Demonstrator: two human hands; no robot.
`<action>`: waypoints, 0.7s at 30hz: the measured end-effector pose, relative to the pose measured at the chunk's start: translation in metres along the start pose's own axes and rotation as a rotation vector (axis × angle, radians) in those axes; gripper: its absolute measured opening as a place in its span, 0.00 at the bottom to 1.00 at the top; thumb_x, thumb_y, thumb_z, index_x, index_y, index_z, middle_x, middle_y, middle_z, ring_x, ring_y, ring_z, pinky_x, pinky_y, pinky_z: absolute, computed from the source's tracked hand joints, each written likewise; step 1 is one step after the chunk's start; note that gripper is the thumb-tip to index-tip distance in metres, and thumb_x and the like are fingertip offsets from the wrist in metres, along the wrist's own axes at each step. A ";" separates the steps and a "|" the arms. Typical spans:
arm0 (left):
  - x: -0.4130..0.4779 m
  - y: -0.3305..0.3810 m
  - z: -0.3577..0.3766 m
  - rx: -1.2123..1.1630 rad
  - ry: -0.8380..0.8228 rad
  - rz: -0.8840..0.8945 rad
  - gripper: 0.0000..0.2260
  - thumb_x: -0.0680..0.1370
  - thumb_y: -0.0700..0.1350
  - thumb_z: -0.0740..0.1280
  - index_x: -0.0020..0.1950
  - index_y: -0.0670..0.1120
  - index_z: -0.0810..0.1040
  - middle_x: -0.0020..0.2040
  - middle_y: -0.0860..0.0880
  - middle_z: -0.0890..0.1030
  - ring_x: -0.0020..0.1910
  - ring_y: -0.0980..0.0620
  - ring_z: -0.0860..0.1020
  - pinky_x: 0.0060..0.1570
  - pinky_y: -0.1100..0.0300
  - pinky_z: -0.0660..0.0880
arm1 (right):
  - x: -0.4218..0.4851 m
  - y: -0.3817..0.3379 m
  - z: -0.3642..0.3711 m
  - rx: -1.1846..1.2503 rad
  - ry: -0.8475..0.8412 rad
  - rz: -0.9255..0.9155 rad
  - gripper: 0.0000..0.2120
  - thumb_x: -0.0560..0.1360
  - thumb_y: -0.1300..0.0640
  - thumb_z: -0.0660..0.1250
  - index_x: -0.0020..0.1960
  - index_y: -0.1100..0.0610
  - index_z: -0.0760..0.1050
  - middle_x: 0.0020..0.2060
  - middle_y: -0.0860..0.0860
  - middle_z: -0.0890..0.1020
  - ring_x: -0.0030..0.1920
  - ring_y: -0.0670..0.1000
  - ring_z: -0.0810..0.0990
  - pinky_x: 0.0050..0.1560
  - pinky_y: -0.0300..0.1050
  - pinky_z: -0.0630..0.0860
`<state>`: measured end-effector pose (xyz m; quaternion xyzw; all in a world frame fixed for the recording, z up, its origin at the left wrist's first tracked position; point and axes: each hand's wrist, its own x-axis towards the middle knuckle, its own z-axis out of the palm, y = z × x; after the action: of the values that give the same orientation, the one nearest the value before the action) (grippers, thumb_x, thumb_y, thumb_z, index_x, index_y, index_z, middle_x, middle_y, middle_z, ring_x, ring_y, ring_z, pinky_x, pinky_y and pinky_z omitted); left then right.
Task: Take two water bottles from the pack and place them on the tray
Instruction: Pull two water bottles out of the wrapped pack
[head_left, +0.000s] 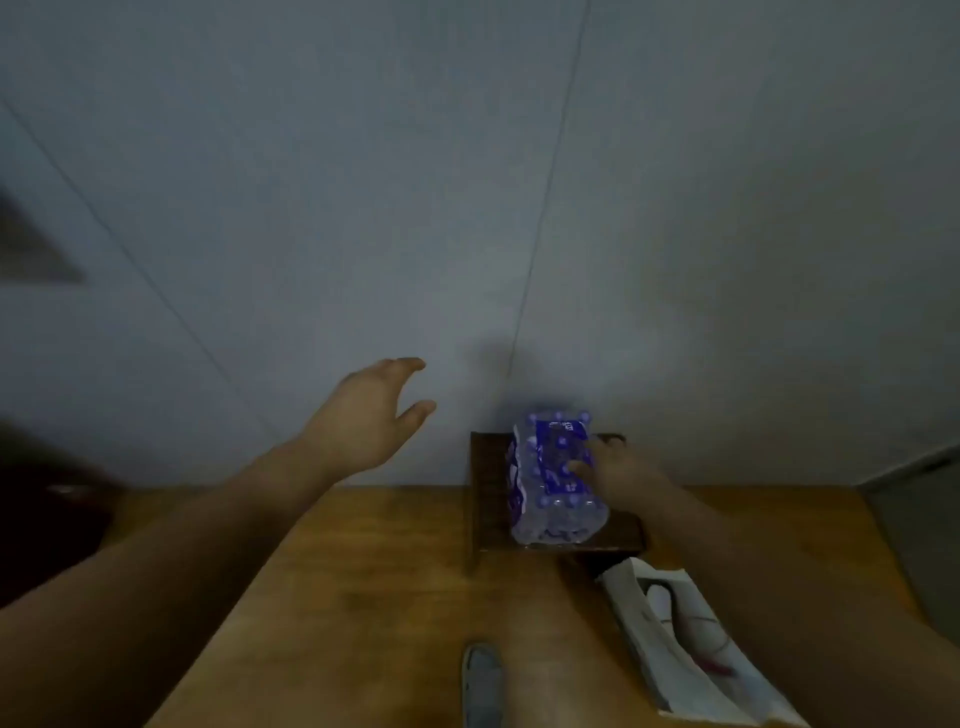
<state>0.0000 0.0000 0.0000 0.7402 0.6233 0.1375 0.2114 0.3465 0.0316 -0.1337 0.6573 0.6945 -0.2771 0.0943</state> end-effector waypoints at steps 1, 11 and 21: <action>-0.003 0.000 0.002 -0.012 0.017 0.011 0.26 0.81 0.56 0.63 0.77 0.47 0.67 0.72 0.45 0.74 0.68 0.46 0.74 0.67 0.54 0.68 | 0.000 0.002 0.005 -0.014 0.002 0.034 0.24 0.83 0.42 0.57 0.71 0.56 0.70 0.64 0.60 0.78 0.60 0.60 0.79 0.61 0.54 0.76; 0.034 -0.037 0.082 -0.015 -0.042 -0.198 0.25 0.80 0.59 0.62 0.76 0.53 0.66 0.71 0.51 0.75 0.61 0.52 0.77 0.56 0.60 0.69 | 0.123 0.038 0.079 -0.141 -0.238 0.141 0.23 0.83 0.56 0.60 0.76 0.59 0.65 0.72 0.60 0.71 0.69 0.62 0.73 0.66 0.58 0.73; 0.050 -0.053 0.130 -0.026 -0.099 -0.238 0.23 0.79 0.57 0.66 0.73 0.52 0.70 0.66 0.53 0.79 0.33 0.60 0.73 0.46 0.64 0.68 | 0.180 0.051 0.111 -0.299 -0.312 0.145 0.18 0.85 0.56 0.53 0.72 0.59 0.70 0.68 0.58 0.77 0.66 0.57 0.78 0.64 0.53 0.75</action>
<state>0.0243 0.0375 -0.1417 0.6643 0.6936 0.0828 0.2661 0.3481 0.1293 -0.3284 0.6332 0.6558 -0.2620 0.3168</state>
